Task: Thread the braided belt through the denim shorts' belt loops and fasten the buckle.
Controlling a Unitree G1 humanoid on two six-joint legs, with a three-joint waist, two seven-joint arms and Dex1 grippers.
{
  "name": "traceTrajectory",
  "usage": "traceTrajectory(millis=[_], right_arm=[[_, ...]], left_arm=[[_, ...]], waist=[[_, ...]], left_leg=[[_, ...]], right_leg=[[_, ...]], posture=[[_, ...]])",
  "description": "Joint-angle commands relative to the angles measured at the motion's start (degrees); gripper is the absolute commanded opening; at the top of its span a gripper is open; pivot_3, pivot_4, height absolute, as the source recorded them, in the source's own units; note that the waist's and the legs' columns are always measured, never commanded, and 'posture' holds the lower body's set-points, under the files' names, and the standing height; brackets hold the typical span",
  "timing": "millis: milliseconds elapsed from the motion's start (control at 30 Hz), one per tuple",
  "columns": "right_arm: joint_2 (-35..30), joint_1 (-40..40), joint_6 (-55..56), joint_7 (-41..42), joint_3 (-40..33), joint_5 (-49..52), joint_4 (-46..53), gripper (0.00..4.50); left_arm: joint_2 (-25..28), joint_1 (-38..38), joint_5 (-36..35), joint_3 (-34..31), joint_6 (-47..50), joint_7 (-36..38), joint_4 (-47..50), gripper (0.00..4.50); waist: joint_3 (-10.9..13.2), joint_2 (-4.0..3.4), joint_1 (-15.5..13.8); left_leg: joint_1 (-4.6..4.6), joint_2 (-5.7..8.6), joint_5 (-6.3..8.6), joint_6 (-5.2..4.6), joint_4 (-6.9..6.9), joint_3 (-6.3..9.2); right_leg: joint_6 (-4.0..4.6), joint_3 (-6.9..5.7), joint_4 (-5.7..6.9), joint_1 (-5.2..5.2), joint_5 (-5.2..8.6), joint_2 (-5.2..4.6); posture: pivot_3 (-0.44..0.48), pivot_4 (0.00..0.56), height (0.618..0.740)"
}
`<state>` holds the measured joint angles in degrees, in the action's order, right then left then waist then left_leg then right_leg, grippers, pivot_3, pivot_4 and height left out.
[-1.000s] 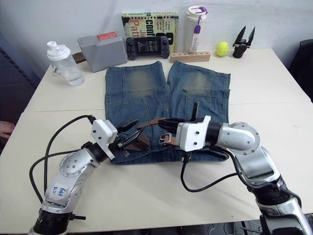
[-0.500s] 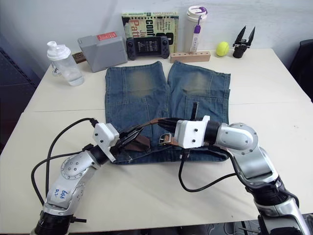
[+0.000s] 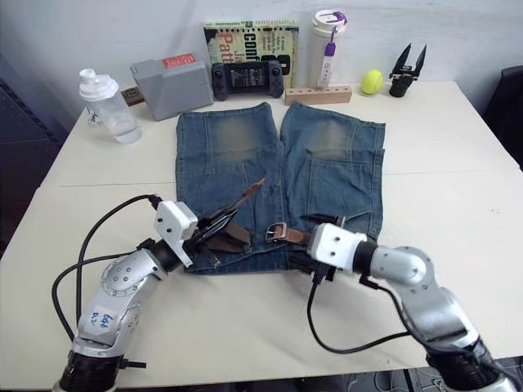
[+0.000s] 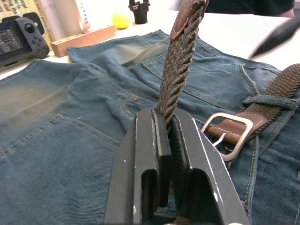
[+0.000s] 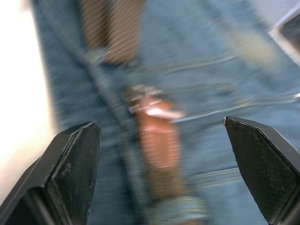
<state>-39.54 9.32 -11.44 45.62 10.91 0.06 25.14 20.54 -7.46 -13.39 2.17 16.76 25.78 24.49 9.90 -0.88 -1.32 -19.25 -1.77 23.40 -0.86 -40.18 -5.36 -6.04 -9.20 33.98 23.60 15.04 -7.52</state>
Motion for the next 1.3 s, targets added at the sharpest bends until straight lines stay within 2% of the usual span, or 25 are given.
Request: traceTrajectory(millis=[33, 467, 533, 567, 633, 733, 800, 833, 967, 1100, 1300], right_arm=[[0.59, -0.07, 2.91, -4.05, 1.16, -5.80, -1.92, 4.46], [4.75, 2.51, -0.56, -10.07, 1.44, -9.89, -6.59, 4.46], [4.92, 2.68, -0.85, -10.06, 1.31, -9.84, -6.84, 3.64], [4.98, 2.71, -0.93, -9.75, 1.32, -9.65, -6.64, 3.44], [5.04, 2.68, -1.42, -9.06, 1.46, -9.06, -5.81, 2.38], [5.15, 2.91, -3.02, -8.25, 1.54, -8.47, -4.87, 1.16], [5.60, 3.39, -5.93, -7.11, 1.39, -7.12, -3.93, 0.19], [6.14, 3.83, -7.73, -6.95, 1.08, -6.41, -3.38, 0.01], [6.95, 5.07, -11.56, -6.97, 0.69, -5.77, -2.05, 0.01], [8.93, 6.65, -18.01, -8.37, -0.34, -4.39, -0.15, 0.01], [11.52, 7.64, -25.37, -11.28, -0.72, -4.00, 1.78, 0.01]], left_arm=[[0.60, -0.59, -2.77, -2.00, 1.28, 0.72, 4.01, 0.00], [1.39, -1.53, -4.44, -3.09, 3.74, 1.06, 5.33, 0.00], [1.51, -1.60, -4.47, -3.23, 3.98, 1.09, 5.20, 0.00], [1.56, -1.59, -4.48, -3.30, 4.09, 1.16, 5.13, 0.00], [1.70, -1.46, -4.21, -3.18, 4.26, 1.28, 5.08, 0.00], [1.82, -1.29, -3.96, -2.94, 4.24, 1.34, 5.08, 0.00], [2.34, -0.99, -3.65, -2.53, 4.14, 1.84, 5.01, 0.00], [2.74, -0.73, -3.54, -2.34, 4.30, 2.16, 4.90, 0.00], [4.81, 0.21, -3.30, -1.36, 6.01, 3.71, 4.38, 0.00], [8.60, 1.51, -0.85, 3.12, 12.82, 4.49, 3.64, 0.00], [8.79, 2.75, 0.30, 8.32, 18.68, 3.88, 6.37, 0.00]], waist=[[0.00, 0.00, -0.01], [-0.01, 0.00, 0.04], [-0.01, 0.01, 0.10], [-0.01, 0.01, 0.11], [-0.01, 0.01, -0.01], [-0.01, 0.01, 0.03], [-0.01, 0.01, 0.02], [-0.01, 0.01, 0.05], [-0.01, 0.01, 0.12], [-0.01, 0.00, 0.14], [-0.01, 0.00, 0.01]], left_leg=[[0.00, 0.00, 0.00, 0.00, -0.01, 0.00], [0.01, -0.01, 0.00, 0.00, -0.02, 0.00], [0.01, -0.01, 0.00, 0.00, -0.02, -0.01], [0.01, -0.01, 0.00, 0.00, -0.02, 0.00], [0.01, -0.01, 0.00, 0.00, -0.02, -0.01], [-0.01, 0.00, 0.00, 0.00, -0.01, -0.01], [-0.01, 0.00, 0.00, 0.00, -0.01, -0.01], [0.00, 0.00, 0.00, 0.00, -0.01, -0.01], [0.00, -0.01, 0.00, 0.00, -0.01, 0.00], [0.00, -0.01, 0.00, 0.00, 0.00, -0.01], [-0.01, 0.00, 0.00, 0.00, 0.00, -0.01]], right_leg=[[0.00, 0.00, 0.00, 0.00, 0.00, 0.00], [0.00, 0.01, 0.00, -0.01, 0.00, 0.02], [0.00, 0.00, 0.00, -0.02, 0.00, 0.03], [0.00, 0.00, 0.01, -0.01, 0.00, 0.03], [0.00, 0.00, 0.00, -0.02, 0.00, 0.02], [0.00, -0.01, -0.01, -0.01, 0.00, 0.02], [0.00, -0.01, -0.01, -0.01, 0.00, 0.02], [0.00, -0.01, 0.00, -0.01, 0.00, 0.02], [0.00, 0.00, -0.01, -0.01, 0.00, 0.03], [0.00, 0.00, 0.00, 0.00, 0.00, 0.04], [0.00, 0.01, 0.00, -0.01, 0.00, 0.03]], posture=[[0.000, 0.150, 0.731], [0.000, 0.150, 0.731], [0.000, 0.150, 0.731], [0.000, 0.150, 0.731], [0.000, 0.150, 0.731], [0.000, 0.150, 0.731], [0.000, 0.150, 0.731], [0.000, 0.150, 0.731], [0.000, 0.150, 0.731], [0.000, 0.150, 0.731], [0.000, 0.150, 0.731]])
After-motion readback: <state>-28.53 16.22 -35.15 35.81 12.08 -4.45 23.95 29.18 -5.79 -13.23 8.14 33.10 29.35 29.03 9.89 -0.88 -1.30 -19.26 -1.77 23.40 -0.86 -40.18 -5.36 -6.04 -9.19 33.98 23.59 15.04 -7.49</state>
